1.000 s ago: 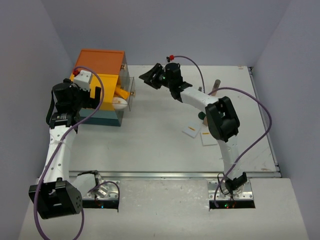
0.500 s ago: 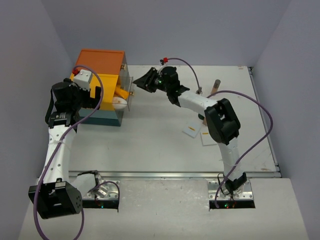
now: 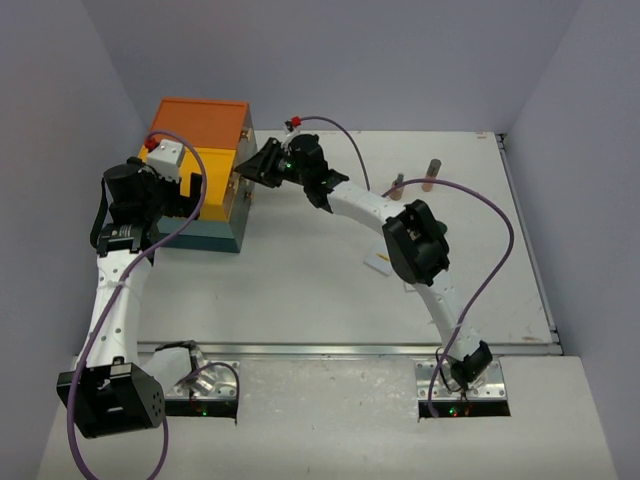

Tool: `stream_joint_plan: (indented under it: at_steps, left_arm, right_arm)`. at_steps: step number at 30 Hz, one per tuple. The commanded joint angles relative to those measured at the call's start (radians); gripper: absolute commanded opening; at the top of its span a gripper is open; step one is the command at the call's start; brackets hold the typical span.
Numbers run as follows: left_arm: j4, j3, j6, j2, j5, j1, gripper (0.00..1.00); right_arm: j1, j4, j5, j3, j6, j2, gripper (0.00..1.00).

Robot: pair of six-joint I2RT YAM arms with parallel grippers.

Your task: Organize the makeup

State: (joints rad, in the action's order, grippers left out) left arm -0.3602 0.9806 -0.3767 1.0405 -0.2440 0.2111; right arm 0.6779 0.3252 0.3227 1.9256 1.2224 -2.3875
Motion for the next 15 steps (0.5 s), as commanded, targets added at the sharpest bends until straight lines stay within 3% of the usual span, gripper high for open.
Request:
stream_joint_plan:
  at_steps: [1, 10, 15]
  left_arm:
    - [0.035, 0.022, -0.005, -0.009, 0.005, 0.008, 1.00]
    - [0.060, 0.004, -0.004, -0.001, 0.001, 0.008, 1.00]
    - [0.076, 0.005, 0.008, 0.031, -0.004, 0.008, 1.00]
  right_arm:
    - [0.003, 0.011, -0.012, 0.066, 0.015, -0.032, 0.38]
    - [-0.047, 0.082, -0.016, -0.085, -0.020, 0.092, 0.39]
    - [-0.085, 0.079, -0.014, -0.025, 0.006, 0.076, 0.44]
